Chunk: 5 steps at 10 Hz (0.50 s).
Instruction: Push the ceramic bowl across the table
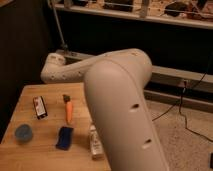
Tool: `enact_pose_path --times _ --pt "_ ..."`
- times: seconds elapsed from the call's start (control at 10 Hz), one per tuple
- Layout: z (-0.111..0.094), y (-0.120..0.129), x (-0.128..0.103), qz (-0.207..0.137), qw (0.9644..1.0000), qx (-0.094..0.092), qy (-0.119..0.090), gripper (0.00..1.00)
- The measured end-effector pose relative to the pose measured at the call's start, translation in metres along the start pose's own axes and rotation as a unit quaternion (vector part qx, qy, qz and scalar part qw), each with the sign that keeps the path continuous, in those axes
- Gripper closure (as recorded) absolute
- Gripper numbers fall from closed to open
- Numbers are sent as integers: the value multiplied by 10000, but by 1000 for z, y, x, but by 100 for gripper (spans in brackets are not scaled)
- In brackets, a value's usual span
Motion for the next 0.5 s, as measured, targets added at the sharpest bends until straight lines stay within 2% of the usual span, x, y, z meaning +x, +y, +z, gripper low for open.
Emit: enact_pose_path --times 0.1,0.3,0.5 --pt "-13 -7 39 -17 9991 86 426 100" --pt "-26 -8 75 -77 9964 139 833 96" --pt "-29 -10 84 -71 9955 155 932 79"
